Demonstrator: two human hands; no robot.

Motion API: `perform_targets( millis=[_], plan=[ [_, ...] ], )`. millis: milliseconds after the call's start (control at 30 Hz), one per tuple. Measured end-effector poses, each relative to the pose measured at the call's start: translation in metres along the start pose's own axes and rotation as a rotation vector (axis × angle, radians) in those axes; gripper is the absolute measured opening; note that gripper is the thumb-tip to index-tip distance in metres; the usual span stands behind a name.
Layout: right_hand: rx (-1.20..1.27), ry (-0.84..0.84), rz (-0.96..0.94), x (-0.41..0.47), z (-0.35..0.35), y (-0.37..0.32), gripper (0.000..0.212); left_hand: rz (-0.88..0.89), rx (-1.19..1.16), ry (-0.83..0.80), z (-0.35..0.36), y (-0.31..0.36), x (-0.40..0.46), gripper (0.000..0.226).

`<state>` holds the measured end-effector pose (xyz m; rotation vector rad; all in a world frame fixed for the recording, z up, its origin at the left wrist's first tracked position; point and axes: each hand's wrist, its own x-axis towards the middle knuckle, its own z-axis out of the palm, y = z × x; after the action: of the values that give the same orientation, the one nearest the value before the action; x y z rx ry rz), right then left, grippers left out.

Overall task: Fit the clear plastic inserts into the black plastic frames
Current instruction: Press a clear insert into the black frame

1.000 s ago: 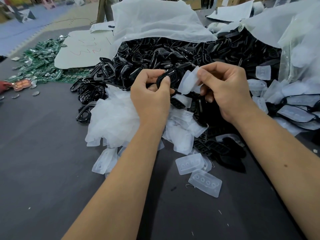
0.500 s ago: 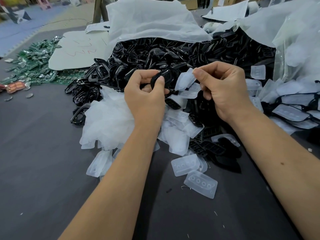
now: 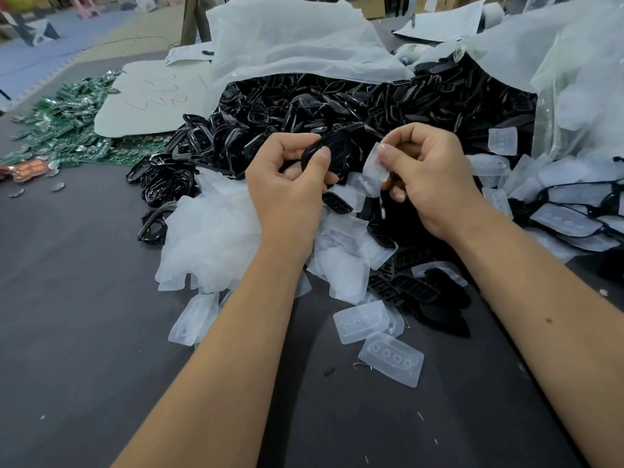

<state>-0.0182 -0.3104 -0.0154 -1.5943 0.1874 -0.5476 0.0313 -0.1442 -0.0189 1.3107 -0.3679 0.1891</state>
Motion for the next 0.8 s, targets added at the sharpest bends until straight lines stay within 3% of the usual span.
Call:
perform_targets(
  millis=[100, 167, 267, 467, 600, 800],
  plan=[
    [-0.074, -0.077, -0.045, -0.0029, 0.0016, -0.0022, 0.015, -0.049, -0.046, -0.171, 0.0010, 0.0004, -0.0012, 0.012],
    [-0.103, -0.135, -0.057, -0.0045, 0.0015, -0.0035, 0.026, -0.097, -0.042, -0.233, 0.0032, -0.0003, -0.0031, 0.012],
    [-0.066, -0.138, -0.035, -0.0054, 0.0028, -0.0037, 0.027, -0.127, -0.033, -0.190, 0.0035, -0.0017, -0.0024, 0.014],
    [0.057, 0.144, -0.031, -0.0020, 0.0009, -0.0036, 0.015, -0.130, 0.083, -0.013, 0.0028, -0.0067, -0.0003, 0.013],
    [0.123, 0.130, -0.064, -0.0027, -0.0016, -0.0045, 0.015, -0.115, 0.184, -0.042, 0.0048, -0.0088, -0.0011, 0.012],
    [-0.132, 0.080, -0.210, -0.0065, 0.0056, -0.0030, 0.014, -0.112, 0.223, -0.149, 0.0054, -0.0069, -0.0015, 0.014]
  ],
)
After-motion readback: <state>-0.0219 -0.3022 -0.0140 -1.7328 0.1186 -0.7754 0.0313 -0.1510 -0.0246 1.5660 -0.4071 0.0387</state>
